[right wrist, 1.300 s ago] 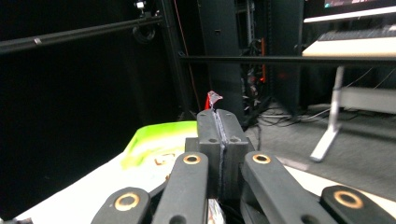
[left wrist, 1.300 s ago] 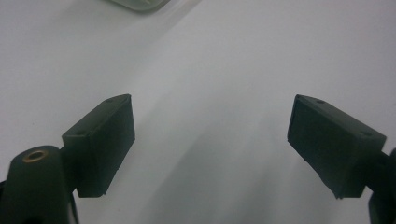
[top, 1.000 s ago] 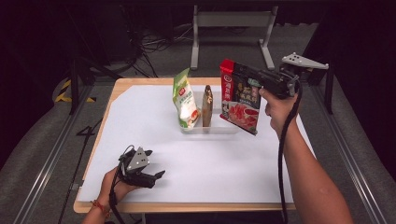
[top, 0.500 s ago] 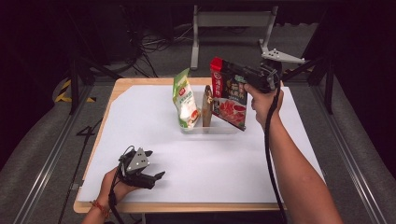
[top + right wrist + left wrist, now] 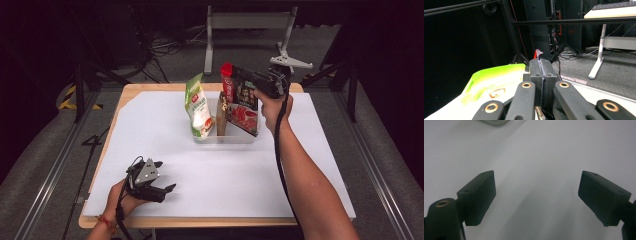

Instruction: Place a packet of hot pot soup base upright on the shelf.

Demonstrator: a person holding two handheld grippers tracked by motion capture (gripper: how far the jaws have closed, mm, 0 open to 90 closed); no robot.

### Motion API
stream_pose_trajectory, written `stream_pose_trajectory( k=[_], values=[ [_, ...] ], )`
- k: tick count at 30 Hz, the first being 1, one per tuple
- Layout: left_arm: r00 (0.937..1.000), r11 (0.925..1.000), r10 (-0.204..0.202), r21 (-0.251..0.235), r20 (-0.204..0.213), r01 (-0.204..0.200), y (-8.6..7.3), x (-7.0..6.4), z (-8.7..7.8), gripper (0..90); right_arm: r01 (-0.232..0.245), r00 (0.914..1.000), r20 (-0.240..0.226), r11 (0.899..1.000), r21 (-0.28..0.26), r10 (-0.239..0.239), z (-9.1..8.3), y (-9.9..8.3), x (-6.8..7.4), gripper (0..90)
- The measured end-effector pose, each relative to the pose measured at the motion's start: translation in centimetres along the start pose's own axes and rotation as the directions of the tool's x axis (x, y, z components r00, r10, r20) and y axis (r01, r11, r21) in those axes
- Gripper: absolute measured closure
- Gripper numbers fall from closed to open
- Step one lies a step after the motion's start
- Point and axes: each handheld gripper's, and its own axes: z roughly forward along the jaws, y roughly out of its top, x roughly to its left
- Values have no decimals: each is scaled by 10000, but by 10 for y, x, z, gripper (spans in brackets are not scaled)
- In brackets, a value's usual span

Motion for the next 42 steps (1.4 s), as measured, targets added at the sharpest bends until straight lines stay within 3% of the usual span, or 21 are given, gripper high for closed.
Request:
stream_pose_trajectory(
  k=[16, 24, 31, 35, 42],
  values=[
    [10000, 10000, -10, 65, 45, 10, 0, 0, 1, 153, -261, 9988, -422, 9996, 45, 263, 4, -23, -8, 890],
    [10000, 9999, 8, 103, -18, -8, 0, 1, 3, 152, 18, 9991, -413, 9998, 216, -10, 0, -24, -8, 886],
    [9996, 10000, -12, 19, -295, 12, 1, 2, 0, 151, 438, 9987, -274, 9977, 519, -424, -6, -25, -8, 882],
    [9981, 10000, 9, 60, -610, -6, 1, 2, 0, 151, 375, 9989, -318, 9967, 723, -353, -10, -26, -11, 880],
    [9980, 9998, 95, 195, -621, -83, 1, 1, 2, 151, 649, 9978, -234, 9928, 1009, -628, -14, -24, -8, 875]
  ],
)
